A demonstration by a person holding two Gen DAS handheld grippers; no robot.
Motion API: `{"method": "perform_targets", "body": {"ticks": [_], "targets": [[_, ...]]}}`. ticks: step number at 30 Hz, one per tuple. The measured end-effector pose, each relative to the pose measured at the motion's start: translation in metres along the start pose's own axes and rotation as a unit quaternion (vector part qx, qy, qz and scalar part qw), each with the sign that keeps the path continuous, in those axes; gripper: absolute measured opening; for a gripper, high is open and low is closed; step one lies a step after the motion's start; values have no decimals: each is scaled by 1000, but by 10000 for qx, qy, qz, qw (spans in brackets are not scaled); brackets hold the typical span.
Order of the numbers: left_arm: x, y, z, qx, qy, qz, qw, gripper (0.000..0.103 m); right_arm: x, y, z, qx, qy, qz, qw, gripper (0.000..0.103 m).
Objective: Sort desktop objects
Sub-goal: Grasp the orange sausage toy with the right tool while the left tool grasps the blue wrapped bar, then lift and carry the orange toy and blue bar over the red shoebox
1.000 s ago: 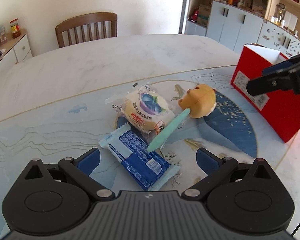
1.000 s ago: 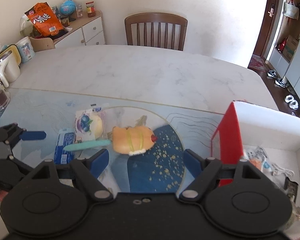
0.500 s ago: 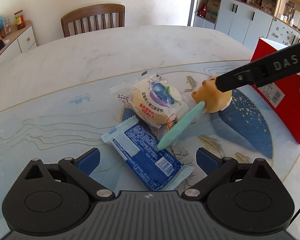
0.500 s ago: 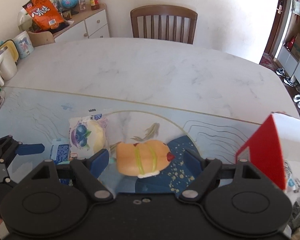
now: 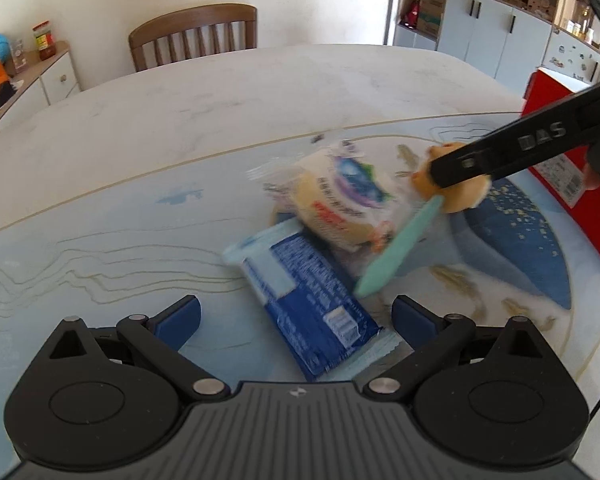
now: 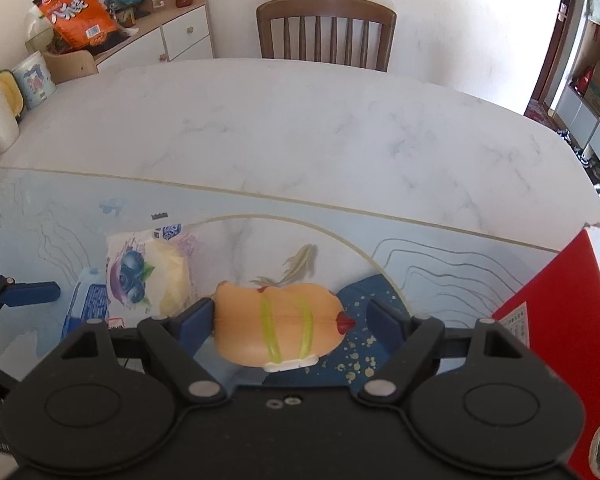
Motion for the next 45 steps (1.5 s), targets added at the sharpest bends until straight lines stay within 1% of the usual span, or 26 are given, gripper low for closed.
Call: {"method": "perform_targets", "body": {"ticks": [4,8,10,12,13,16,17,18,19,21,24,27,35,45], "targets": [[-11,-1,2,-2,46,54,10000,102,6,0,0,-13,86,-115,9999,82],[-10,2,0,38,21,-31,10000,100,4,0,-1,-50,105,-65,9999,81],[-8,5,-1,74,-3,-90,9999,96,3,-1,-1,-54,109,-52,9999,79],[-6,7,-1,101,-49,-146,9998,88,3,0,-1,-59,153,-59,9998,76],[-5,9,0,110,-70,-167,9998,86,3,0,-1,-65,160,-63,9998,76],[-5,12,1,147,-71,-166,9997,75,2,0,-1,-55,133,-90,9999,75],[-6,12,2,167,-64,-151,9997,68,2,0,-1,-47,122,-108,9999,75],[-6,13,3,183,-62,-135,9997,63,1,0,-1,-39,114,-115,9999,74],[-6,14,3,186,-64,-136,9997,60,1,0,-1,-28,103,-120,9999,73],[-6,15,4,215,-75,-158,9996,47,0,-1,1,-7,53,-106,9999,71],[-9,16,6,250,-100,-112,9996,39,1,-2,5,44,-12,-112,9999,69],[-11,14,7,246,-125,-108,9996,36,4,-3,10,97,-69,-147,9998,68],[-12,5,22,292,-185,-91,9994,36,11,-13,29,137,-134,-258,9995,67],[-14,-21,47,217,-210,137,9994,36,6,-36,52,119,-92,-288,9995,67]]}}
Point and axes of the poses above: each gripper's, at about its wrist camera, not at the fingertips, and z roughly against the way its jaws point, x to its right, y to its top, the point moved 6 cm from there along -z, roughly the way its jaws point, and after that the axes turned 2 degrees about -x, right-handed, at the moved point
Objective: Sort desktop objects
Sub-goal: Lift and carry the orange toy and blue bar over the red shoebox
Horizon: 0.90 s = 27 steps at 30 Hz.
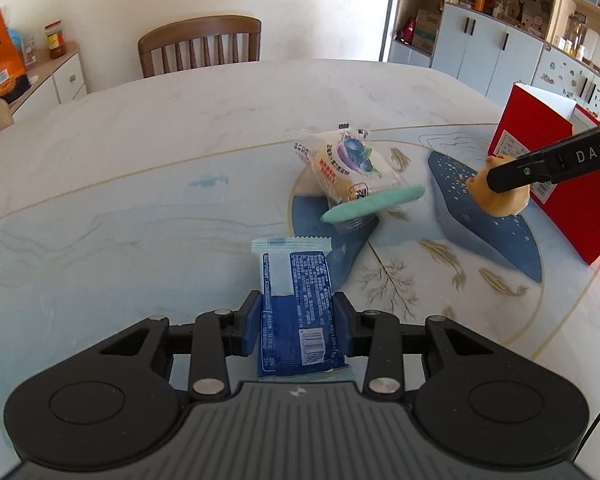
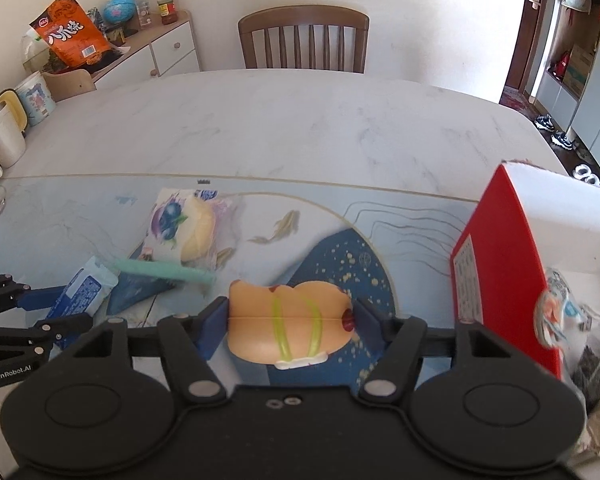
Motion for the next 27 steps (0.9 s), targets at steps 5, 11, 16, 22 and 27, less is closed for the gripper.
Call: {"method": "perform_targets", "body": {"ticks": [5,11,16,22,27], "targets": [[1,-3,17,93,-22,44,9999,36,-2,-7,14,24,1,26,10000,66],[10,5,38,282,-137,65,9995,36,-5,-13,35,95,-74,107,9999,66],[24,16,49,457,-237,-100,9986,36,-6,-14,53,236,-180,223,9993,66],[40,30,61,661,-378,-271,9967,36,2,-14,76,426,-278,169,9986,66],[54,42,69,802,-483,-413,9947,36,9,-14,90,548,-389,162,9976,66]]}}
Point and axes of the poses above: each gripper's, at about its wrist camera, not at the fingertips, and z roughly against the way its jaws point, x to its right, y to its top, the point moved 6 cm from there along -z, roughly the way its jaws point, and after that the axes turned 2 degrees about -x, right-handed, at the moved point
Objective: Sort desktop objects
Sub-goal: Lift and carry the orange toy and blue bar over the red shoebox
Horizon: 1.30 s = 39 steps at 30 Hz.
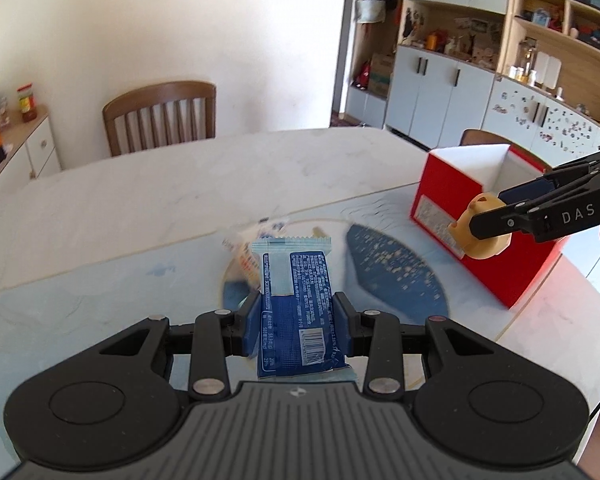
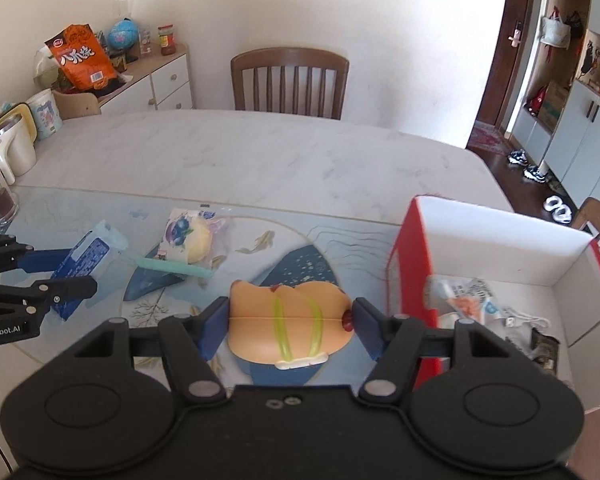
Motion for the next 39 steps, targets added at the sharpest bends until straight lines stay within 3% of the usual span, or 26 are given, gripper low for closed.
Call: {"method": "perform_targets", "body": {"ticks": [12,27,39], "targets": [[44,36,-5,266,-289,-344,9986,36,38,2,22,228,-282,-108,9993,65],[118,65,-38,99,-859,-640,9942,36,112,-22,36,180,-565,-380,9975,65],[186,93,-68,134,-1073,-929,9898,36,178,-37,42,156,-734,-457,9961,65]]}}
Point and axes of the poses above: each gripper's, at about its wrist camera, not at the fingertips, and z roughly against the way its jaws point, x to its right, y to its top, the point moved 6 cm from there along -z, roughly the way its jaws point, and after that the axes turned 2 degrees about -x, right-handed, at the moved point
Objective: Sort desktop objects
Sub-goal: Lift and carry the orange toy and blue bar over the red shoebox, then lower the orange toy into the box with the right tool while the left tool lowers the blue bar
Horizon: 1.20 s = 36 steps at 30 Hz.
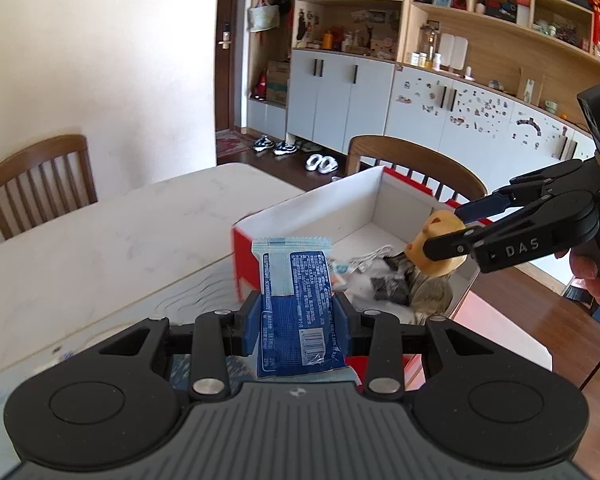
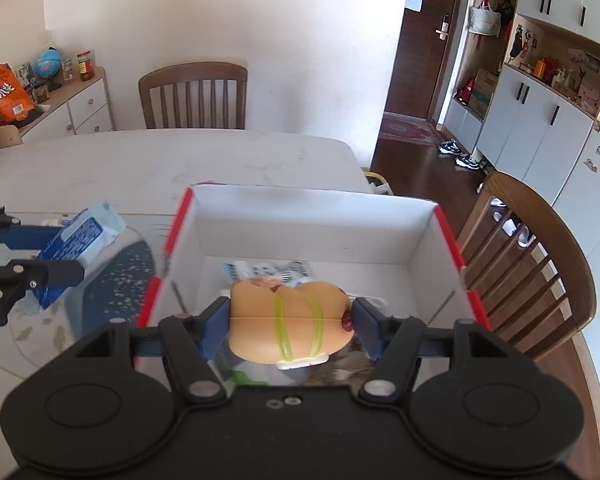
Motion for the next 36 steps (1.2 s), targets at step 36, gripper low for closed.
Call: {"method": "perform_targets", "body": {"ticks": [36], "targets": [[51,48,-175,-1401,-268,-585,9880,36,64,5,-78,-465,28,425,9980,65]]}}
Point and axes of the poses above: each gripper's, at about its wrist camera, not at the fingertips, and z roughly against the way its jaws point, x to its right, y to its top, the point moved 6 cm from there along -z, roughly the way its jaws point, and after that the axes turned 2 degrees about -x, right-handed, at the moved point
